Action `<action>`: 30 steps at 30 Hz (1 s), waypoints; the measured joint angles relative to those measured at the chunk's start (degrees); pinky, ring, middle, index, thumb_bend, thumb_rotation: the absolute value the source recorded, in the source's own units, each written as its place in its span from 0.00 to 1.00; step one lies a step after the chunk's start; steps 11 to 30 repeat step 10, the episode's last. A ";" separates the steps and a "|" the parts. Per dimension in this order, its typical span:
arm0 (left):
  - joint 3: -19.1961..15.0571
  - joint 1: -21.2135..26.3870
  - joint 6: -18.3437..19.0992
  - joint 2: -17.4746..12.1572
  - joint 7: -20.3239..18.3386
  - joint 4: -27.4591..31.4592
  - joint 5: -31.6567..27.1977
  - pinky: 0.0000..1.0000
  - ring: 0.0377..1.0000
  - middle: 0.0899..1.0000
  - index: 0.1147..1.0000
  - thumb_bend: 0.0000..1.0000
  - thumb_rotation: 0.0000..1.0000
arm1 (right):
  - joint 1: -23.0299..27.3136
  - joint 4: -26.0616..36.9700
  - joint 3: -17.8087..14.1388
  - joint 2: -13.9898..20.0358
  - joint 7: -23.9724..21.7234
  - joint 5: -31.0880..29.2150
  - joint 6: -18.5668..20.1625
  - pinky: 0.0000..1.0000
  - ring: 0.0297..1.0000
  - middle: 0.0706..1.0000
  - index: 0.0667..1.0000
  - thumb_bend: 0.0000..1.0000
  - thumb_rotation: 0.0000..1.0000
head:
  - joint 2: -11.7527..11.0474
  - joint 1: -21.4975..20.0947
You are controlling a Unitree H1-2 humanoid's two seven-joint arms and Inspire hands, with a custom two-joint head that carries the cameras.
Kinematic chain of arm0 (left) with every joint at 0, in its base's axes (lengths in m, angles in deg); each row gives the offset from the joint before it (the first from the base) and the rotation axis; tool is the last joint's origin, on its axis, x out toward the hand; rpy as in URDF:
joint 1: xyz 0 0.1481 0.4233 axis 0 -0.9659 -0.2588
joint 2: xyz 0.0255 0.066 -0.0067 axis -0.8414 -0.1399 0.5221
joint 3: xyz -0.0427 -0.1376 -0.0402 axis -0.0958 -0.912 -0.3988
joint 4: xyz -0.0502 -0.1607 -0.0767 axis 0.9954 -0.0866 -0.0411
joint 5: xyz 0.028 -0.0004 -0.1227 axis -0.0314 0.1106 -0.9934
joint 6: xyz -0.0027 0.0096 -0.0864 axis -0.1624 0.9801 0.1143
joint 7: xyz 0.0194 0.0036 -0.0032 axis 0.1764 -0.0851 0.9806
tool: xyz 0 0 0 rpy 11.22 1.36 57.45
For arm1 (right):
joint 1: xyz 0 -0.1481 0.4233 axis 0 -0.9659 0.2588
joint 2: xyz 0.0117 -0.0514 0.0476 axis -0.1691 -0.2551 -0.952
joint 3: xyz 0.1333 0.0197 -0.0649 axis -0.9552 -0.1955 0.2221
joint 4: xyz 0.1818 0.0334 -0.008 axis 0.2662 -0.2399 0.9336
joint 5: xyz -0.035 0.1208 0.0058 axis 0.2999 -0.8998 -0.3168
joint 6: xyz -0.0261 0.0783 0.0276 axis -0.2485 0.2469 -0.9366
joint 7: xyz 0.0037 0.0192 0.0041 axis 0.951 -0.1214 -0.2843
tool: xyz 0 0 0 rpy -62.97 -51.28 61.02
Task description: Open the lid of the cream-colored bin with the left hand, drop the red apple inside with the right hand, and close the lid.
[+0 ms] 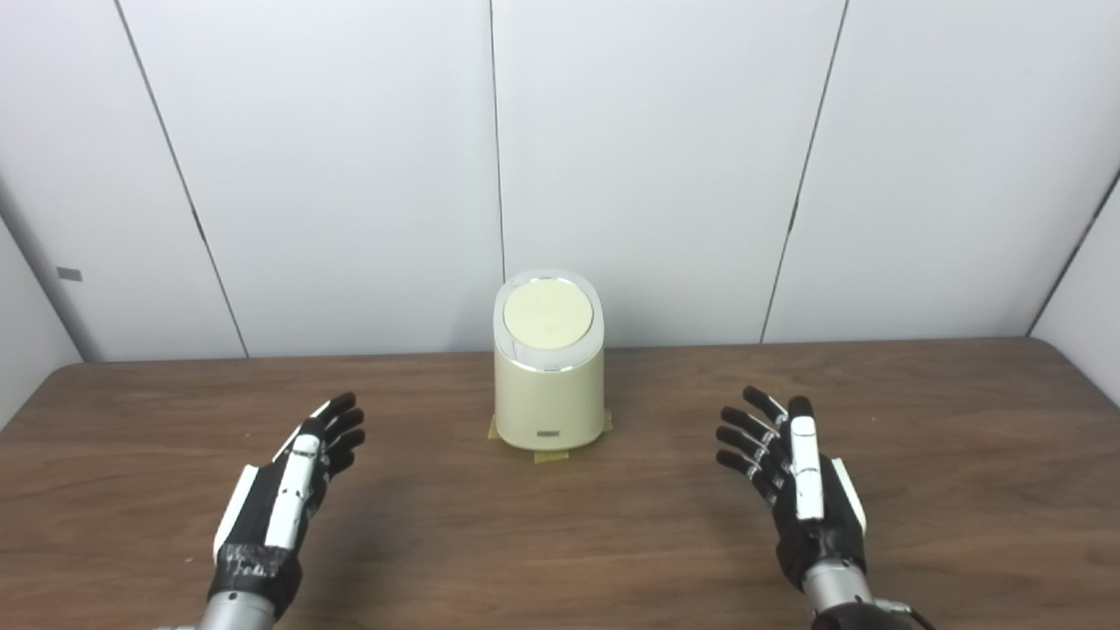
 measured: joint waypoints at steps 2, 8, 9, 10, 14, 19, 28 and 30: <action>0.12 -0.16 -1.68 0.00 0.60 -1.05 -0.55 0.93 0.91 0.90 0.90 0.34 1.00 | -0.02 -0.01 0.01 0.71 -0.14 0.14 -0.06 0.76 0.81 0.81 0.86 0.50 1.00 | 0.00 0.35; 0.69 -0.51 -4.46 -0.29 1.65 -6.49 -2.60 0.99 0.94 0.93 0.92 0.37 1.00 | -0.01 -0.99 -0.35 1.39 -1.03 -0.71 -1.00 0.86 0.90 0.91 0.90 0.54 1.00 | 0.00 0.62; 0.81 -0.68 -4.73 -0.31 1.69 -7.07 -2.75 0.99 0.94 0.93 0.92 0.38 1.00 | -0.01 -1.31 -0.35 1.46 -1.17 -0.89 -1.06 0.86 0.91 0.92 0.90 0.54 1.00 | -0.09 0.88; 0.91 -0.91 -5.04 -0.30 1.78 -7.46 -2.94 1.00 0.95 0.93 0.92 0.38 1.00 | -0.01 -1.70 -0.30 1.57 -1.29 -0.92 -1.22 0.87 0.92 0.92 0.91 0.54 1.00 | -0.09 0.88; 0.91 -0.91 -5.04 -0.30 1.78 -7.46 -2.94 1.00 0.95 0.93 0.92 0.38 1.00 | -0.01 -1.70 -0.30 1.57 -1.29 -0.92 -1.22 0.87 0.92 0.92 0.91 0.54 1.00 | -0.09 0.88; 0.91 -0.91 -5.04 -0.30 1.78 -7.46 -2.94 1.00 0.95 0.93 0.92 0.38 1.00 | -0.01 -1.70 -0.30 1.57 -1.29 -0.92 -1.22 0.87 0.92 0.92 0.91 0.54 1.00 | -0.09 0.88; 0.91 -0.91 -5.04 -0.30 1.78 -7.46 -2.94 1.00 0.95 0.93 0.92 0.38 1.00 | -0.01 -1.70 -0.30 1.57 -1.29 -0.92 -1.22 0.87 0.92 0.92 0.91 0.54 1.00 | -0.09 0.88; 0.91 -0.91 -5.04 -0.30 1.78 -7.46 -2.94 1.00 0.95 0.93 0.92 0.38 1.00 | -0.01 -1.70 -0.30 1.57 -1.29 -0.92 -1.22 0.87 0.92 0.92 0.91 0.54 1.00 | -0.09 0.88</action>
